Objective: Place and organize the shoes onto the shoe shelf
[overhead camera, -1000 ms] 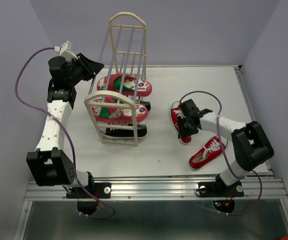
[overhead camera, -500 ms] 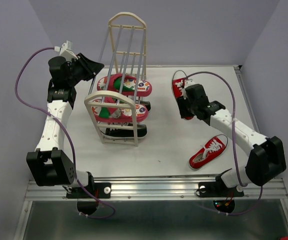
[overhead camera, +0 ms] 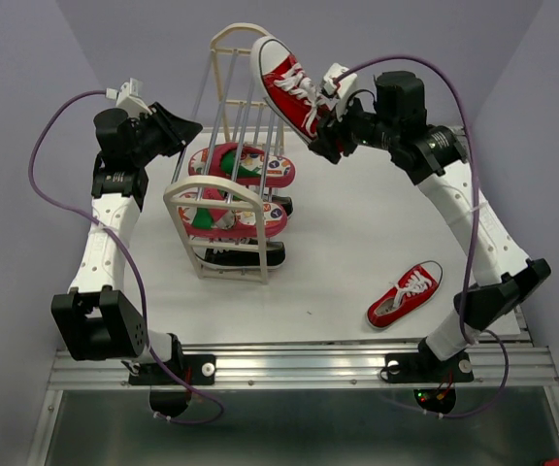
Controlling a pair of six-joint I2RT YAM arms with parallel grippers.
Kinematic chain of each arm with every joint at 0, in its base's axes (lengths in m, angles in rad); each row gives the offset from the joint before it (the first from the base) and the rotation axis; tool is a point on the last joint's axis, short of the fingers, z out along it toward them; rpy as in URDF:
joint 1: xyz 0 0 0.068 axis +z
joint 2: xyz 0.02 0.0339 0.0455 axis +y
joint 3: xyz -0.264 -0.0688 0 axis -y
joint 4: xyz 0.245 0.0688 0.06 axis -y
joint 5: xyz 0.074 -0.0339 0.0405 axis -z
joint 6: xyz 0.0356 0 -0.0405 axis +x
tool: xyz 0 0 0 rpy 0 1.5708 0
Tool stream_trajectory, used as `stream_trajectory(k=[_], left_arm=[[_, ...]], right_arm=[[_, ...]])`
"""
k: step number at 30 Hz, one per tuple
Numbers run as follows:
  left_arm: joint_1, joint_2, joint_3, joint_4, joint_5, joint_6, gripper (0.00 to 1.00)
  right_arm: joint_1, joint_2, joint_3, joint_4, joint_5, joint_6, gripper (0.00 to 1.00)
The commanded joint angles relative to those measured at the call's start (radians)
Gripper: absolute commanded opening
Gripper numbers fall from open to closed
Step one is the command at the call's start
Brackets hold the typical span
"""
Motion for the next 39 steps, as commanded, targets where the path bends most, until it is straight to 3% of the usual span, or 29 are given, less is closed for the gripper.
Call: stream_trajectory(k=[1,6,17,24,34,38,39], left_arm=[[-0.012,0.048,-0.001,-0.047,-0.010,0.115,0.15],[-0.012,0.054,-0.001,-0.049,-0.007,0.112,0.15],[-0.012,0.036,-0.013,-0.044,-0.009,0.114,0.15],[-0.012,0.033,-0.023,-0.044,-0.010,0.115,0.15],[-0.012,0.028,-0.030,-0.037,-0.012,0.107,0.15],[-0.012,0.025,-0.032,-0.037,-0.012,0.107,0.15],[-0.012,0.024,-0.033,-0.035,-0.012,0.106,0.15]], right_arm=[[0.055,0.107,0.290,-0.195,-0.263,-0.162,0.01],[0.110,0.238,0.513,-0.290,-0.329,-0.193,0.01],[0.237,0.327,0.643,-0.224,-0.293,-0.110,0.06],[0.264,0.322,0.636,-0.186,-0.215,-0.059,0.15],[0.284,0.380,0.641,-0.170,-0.267,-0.035,0.26],[0.293,0.391,0.637,-0.172,-0.257,-0.038,0.40],[0.293,0.391,0.636,-0.173,-0.257,-0.041,0.51]])
